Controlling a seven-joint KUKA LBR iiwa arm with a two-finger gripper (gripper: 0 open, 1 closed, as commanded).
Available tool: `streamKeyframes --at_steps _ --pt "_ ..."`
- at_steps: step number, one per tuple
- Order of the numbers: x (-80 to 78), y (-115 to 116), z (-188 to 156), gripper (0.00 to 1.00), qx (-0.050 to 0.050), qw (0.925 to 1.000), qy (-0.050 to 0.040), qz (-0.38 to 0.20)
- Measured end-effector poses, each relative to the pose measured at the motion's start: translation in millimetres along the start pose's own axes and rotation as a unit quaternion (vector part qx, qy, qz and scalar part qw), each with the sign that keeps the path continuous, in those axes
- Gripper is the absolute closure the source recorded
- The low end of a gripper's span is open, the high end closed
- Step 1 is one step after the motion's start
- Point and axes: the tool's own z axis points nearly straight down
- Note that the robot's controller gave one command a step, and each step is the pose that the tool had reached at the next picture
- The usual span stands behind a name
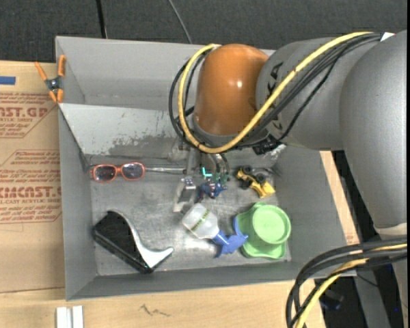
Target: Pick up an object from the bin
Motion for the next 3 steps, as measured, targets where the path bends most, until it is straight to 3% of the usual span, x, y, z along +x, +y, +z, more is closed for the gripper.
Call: streamKeyframes --at_steps 1,2,3 --pt "-2.0 0 -4 0.0 0.0 1.0 -0.0037 0.0" --pt "14.5 -5 2 0.0 0.0 0.9994 -0.007 -0.033" --pt "51.2 -39 41 1.0 0.0 0.9813 -0.0032 -0.193"
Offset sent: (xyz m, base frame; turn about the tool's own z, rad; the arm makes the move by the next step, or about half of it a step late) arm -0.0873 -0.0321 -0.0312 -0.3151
